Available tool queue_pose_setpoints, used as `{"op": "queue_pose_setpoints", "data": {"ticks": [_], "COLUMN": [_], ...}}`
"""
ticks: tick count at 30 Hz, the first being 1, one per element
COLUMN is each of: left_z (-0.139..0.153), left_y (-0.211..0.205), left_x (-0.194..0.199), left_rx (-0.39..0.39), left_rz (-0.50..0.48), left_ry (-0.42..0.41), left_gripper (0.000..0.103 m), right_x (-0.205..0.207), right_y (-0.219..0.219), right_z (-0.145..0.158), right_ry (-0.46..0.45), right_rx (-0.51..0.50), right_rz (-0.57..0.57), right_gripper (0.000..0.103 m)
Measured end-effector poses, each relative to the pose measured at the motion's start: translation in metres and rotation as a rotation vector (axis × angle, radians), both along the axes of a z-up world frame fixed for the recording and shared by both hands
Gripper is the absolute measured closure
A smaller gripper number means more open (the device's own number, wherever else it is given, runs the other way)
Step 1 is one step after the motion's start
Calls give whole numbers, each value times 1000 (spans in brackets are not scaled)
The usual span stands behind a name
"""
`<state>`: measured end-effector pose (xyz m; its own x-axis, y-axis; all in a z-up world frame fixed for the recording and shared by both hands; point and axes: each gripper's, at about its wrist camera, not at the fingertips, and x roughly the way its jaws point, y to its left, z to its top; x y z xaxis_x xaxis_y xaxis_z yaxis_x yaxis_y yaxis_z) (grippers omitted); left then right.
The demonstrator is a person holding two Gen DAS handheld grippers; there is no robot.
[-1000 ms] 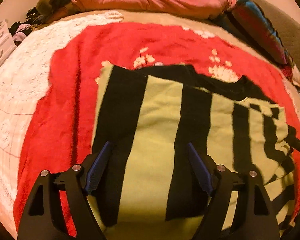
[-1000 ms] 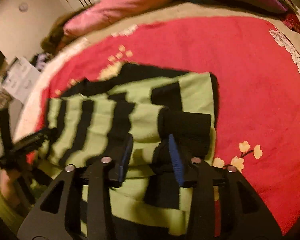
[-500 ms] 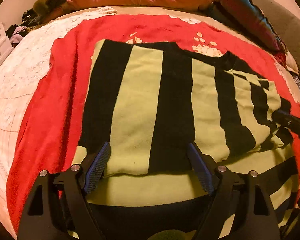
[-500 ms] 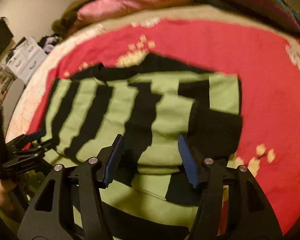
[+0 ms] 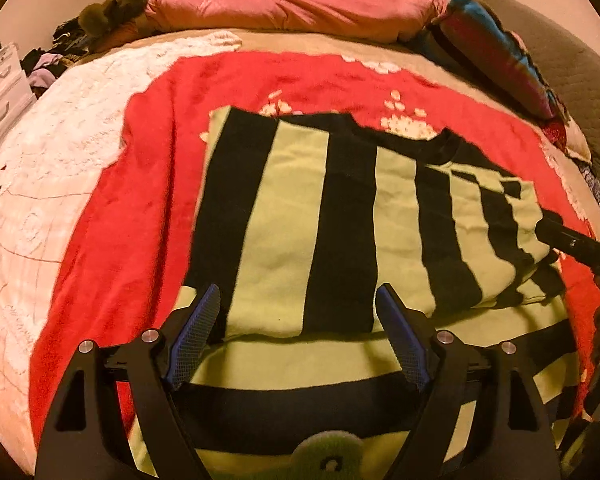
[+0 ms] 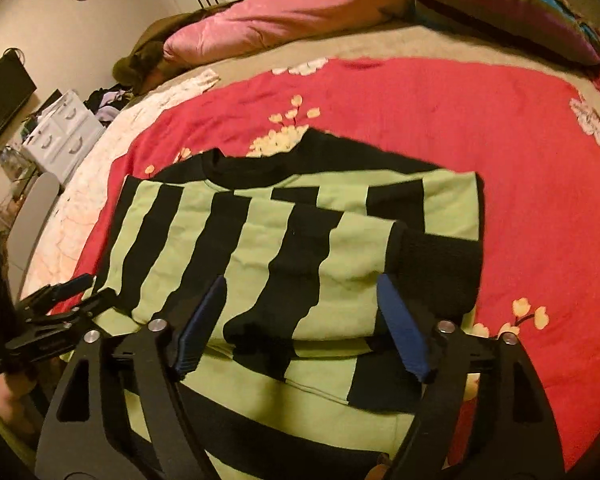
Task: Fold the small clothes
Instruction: 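Open the right gripper and withdraw it from the sleeve, then move both open grippers back over the sweater toward its hem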
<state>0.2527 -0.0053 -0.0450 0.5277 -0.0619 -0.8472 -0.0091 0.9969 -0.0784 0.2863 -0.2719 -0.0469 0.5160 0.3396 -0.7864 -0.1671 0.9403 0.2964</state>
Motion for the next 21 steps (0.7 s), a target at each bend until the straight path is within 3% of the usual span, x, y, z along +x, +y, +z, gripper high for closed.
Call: {"op": "queue_pose_setpoints", "data": {"ticks": [3,5,20,21], "left_z": [10,15,49,52], "left_y": [3,5,13,14], "left_x": [-5,-8,-23,-25], "left_rx": [-3,2,-4,-5], "left_rz": [12,22,42,44], "left_ry": [-19,-27,-82,-85], "left_gripper": [23,11,4,4], "right_x": [-1,-2,-7,-7], "right_y": [-2,-3,-1,-1], "right_z": [3,5,22,24], "right_ry": [-8,-11,-72,-75], "right_rx": [-2,0,-28,-27], "right_rz": [-14,-23,-33,-36], "right_gripper": [20,20,18,9]}}
